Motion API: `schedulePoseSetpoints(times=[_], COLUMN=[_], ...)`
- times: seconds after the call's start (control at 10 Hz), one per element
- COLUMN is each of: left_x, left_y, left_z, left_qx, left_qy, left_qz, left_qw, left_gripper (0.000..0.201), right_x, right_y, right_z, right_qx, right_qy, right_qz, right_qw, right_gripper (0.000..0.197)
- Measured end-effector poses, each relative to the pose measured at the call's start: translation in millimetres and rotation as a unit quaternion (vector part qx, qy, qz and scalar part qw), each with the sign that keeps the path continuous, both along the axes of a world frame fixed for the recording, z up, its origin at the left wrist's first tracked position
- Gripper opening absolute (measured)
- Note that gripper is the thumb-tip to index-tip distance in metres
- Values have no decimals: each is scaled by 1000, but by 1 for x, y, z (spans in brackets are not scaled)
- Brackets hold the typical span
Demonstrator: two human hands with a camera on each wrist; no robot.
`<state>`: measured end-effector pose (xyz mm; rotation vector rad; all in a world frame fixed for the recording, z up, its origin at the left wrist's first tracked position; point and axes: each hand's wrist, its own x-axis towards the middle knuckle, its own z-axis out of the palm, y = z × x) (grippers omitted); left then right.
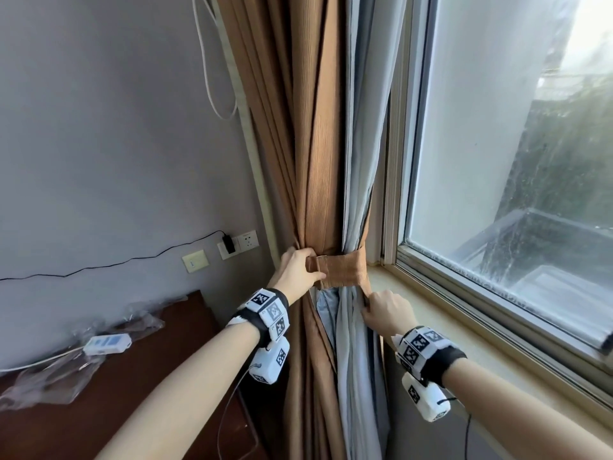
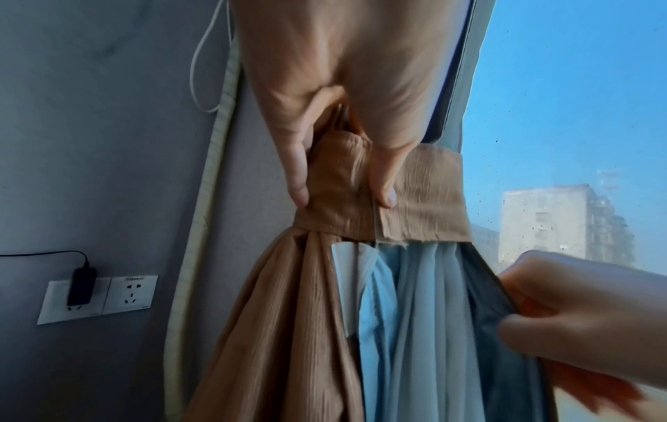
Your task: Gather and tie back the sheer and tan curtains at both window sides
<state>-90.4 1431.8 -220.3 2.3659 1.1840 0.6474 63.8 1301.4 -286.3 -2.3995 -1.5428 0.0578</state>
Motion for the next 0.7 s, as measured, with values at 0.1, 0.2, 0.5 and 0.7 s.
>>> schedulePoseSetpoints(times=[0.1,0.2,0.5,0.7], left_x=[1,2,-7,-17], left_y=[2,3,5,18], left_z=[0,-2,7,-5], left_qx=[15,27,9,52], left_qy=[-9,-13,31,85], left_qz=[14,19,-65,-101], left_qw=[1000,999,997,990], left_gripper=[28,31,36,44], right_x=[-21,-46,-29,-5], right_y=[-20,-27,24,-6], right_z=[0,-14,-53,-58], right_qx=[-19,5,-100,-112], right_qy=[-30,18,217,159], right_qz=[14,5,71,50], right_qw=[999,1000,969,980], right_gripper=[24,25,53,39])
